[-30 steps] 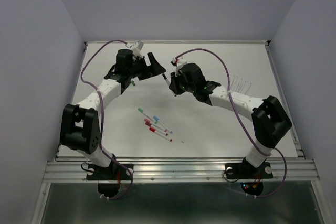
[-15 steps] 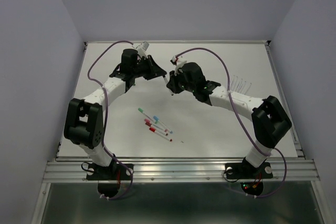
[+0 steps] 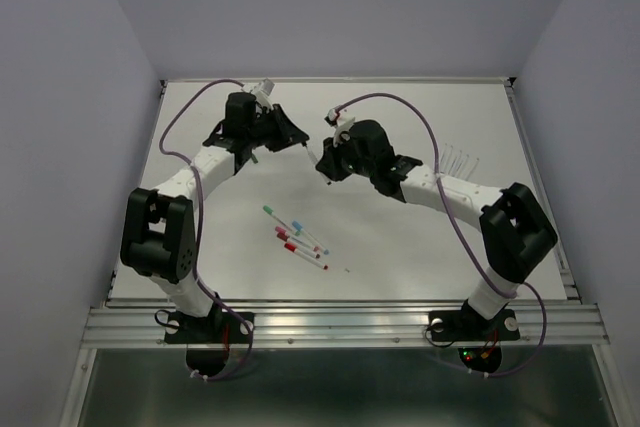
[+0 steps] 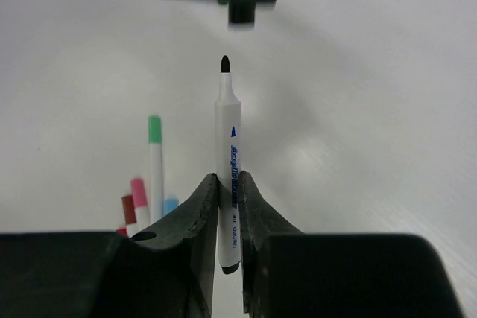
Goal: Open the pen caps
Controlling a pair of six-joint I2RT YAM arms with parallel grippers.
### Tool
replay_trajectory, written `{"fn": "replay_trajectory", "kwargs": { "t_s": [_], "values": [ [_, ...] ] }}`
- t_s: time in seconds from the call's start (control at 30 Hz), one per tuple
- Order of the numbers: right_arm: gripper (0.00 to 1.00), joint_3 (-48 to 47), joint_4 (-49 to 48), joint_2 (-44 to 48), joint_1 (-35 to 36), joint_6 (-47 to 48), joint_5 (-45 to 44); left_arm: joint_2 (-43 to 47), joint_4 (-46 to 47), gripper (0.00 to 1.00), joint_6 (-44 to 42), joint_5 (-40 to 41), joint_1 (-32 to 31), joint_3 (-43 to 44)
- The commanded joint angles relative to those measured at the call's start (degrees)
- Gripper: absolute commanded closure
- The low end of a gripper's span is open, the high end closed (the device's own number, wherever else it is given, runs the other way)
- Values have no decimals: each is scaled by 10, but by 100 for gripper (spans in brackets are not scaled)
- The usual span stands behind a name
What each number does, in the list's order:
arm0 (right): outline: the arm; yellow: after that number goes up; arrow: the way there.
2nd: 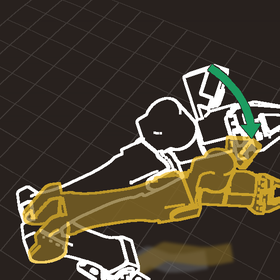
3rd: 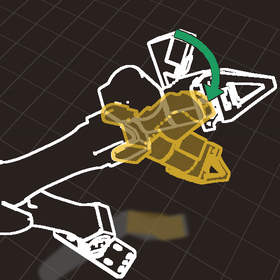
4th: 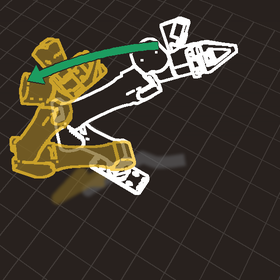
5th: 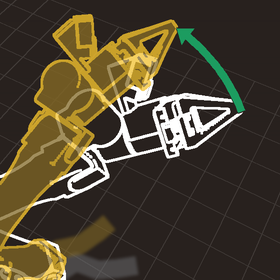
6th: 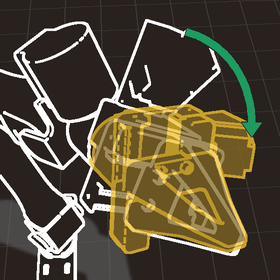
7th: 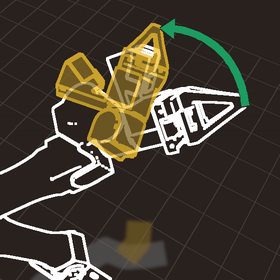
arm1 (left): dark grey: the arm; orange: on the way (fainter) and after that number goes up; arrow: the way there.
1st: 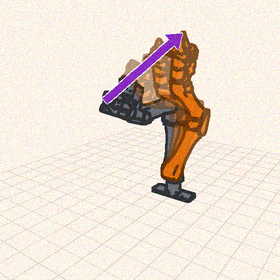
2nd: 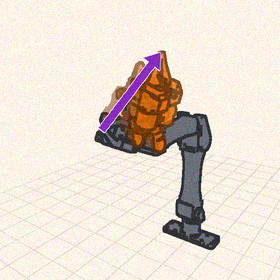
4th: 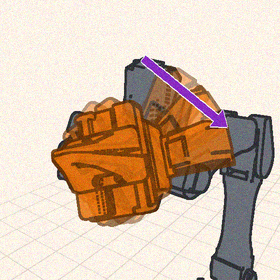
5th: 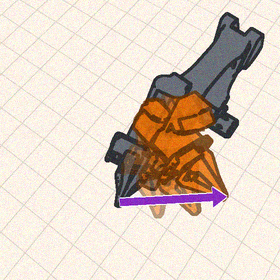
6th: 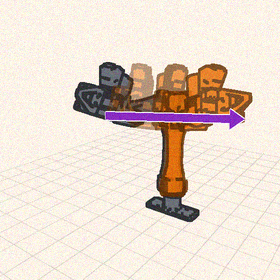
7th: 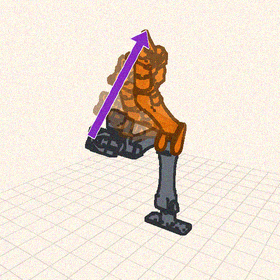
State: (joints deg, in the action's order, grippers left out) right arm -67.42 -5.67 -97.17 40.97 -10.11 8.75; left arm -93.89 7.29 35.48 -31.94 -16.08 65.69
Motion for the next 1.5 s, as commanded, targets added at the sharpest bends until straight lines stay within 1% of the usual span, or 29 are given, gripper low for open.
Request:
{"fn": "replay_trajectory", "kwargs": {
  "t_s": [0.0, 0.03, 0.07, 0.2, 0.23, 0.33, 0.37, 0.4, 0.43, 0.47, 0.53, 0.67, 0.77, 0.8, 0.9, 1.03, 1.27, 1.43, 1.47],
  "values": [
    [99, 36, 22, 34, 5, -9, 118, 40, -3, 100, -42, 139, 52, 38],
    [99, 49, 22, 43, 5, -10, 115, 41, -9, 100, -44, 161, 57, 37],
    [100, 55, 22, 49, 5, -4, 114, 41, -13, 100, -41, 166, 74, 37],
    [99, 72, 15, 75, 5, -1, 129, 30, -20, 100, -34, 147, 110, 39],
    [99, 70, 17, 77, 5, 1, 125, 31, -20, 100, -34, 147, 110, 39],
    [99, 71, 19, 87, 0, 2, 72, 29, -24, 100, -40, 145, 111, 43],
    [99, 71, 20, 89, 0, 2, 45, 25, -34, 100, -43, 156, 110, 48],
    [99, 68, 22, 88, -6, -4, 30, 11, -50, 100, -52, 165, 110, 58],
    [99, 67, 23, 88, -6, -9, 11, 2, -94, 100, -57, 176, 111, 83],
    [99, 66, 29, 87, -15, -10, -6, -10, -116, 100, -60, 208, 110, 96],
    [99, 65, 34, 86, -29, -17, -22, -39, -154, 100, -63, 242, 110, 121],
    [99, 62, 48, 87, -41, -15, -59, -80, -173, 100, -65, 271, 110, 143],
    [99, 62, 55, 87, -56, -13, -81, -119, -191, 100, -71, 271, 110, 164],
    [99, 61, 55, 87, -62, -14, -85, -126, -191, 96, -73, 269, 110, 165],
    [99, 61, 75, 85, -81, -18, -108, -141, -193, 95, -76, 270, 109, 174],
    [99, 67, 83, 85, -97, -25, -119, -167, -204, 89, -80, 279, 102, 196],
    [99, 73, 87, 84, -113, -25, -131, -225, -248, 88, -79, 305, 90, 247],
    [99, 71, 89, 79, -123, -25, -135, -241, -261, 79, -82, 312, 84, 267],
    [99, 71, 90, 79, -123, -25, -138, -241, -262, 79, -83, 313, 83, 269]
  ]
}}
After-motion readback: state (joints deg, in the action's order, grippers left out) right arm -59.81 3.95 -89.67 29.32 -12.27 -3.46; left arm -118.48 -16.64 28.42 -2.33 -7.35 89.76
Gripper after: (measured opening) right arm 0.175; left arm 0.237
